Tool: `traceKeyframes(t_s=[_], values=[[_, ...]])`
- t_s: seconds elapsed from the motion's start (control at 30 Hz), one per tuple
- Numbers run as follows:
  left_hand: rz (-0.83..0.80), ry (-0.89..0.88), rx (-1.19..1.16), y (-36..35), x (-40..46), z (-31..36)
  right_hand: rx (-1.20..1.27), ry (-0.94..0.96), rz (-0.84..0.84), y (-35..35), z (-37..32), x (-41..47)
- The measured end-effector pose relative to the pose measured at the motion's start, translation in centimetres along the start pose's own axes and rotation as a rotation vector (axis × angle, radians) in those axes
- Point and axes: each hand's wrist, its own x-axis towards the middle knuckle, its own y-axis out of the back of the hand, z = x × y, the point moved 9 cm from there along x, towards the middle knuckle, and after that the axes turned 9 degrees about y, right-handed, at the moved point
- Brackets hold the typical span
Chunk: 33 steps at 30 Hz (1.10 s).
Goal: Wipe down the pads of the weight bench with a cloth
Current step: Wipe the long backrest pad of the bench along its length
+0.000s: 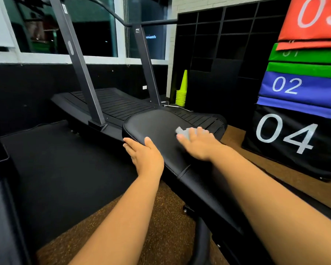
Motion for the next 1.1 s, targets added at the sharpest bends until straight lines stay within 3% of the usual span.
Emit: traceKeyframes(t_s=[0.07, 0.17, 0.3, 0.43, 0.6, 0.77, 0.87, 1.1], values=[[0.021, -0.006, -0.003, 0.0, 0.1, 0.0, 0.021, 0.145, 0.037, 0.0, -4.6, -2.0], [0.032, -0.025, -0.004, 0.1, 0.1, 0.0, 0.034, 0.307, -0.041, -1.0, -7.5, -4.9], [0.028, -0.06, -0.039, -0.1, -0.2, -0.1, 0.071, 0.083, -0.005, -0.5, -0.6, -2.3], [0.034, -0.081, -0.066, -0.2, -0.4, 0.0, 0.09, -0.12, -0.083, -1.3, 5.8, 1.5], [0.04, -0.08, -0.057, -0.2, -0.7, 0.2, 0.142, -0.101, -0.103, -0.6, 5.7, 3.7], [0.012, -0.081, -0.045, 0.0, -0.8, 0.1, 0.034, -0.031, 0.071, 0.6, 3.8, 2.5], [0.024, -0.101, -0.041, 0.0, -0.8, 0.0, 0.073, -0.052, 0.079, 0.7, 4.0, 1.7], [0.042, -0.118, -0.056, -0.2, -0.6, 0.5, 0.198, -0.106, -0.1, 0.2, 3.9, 8.3]])
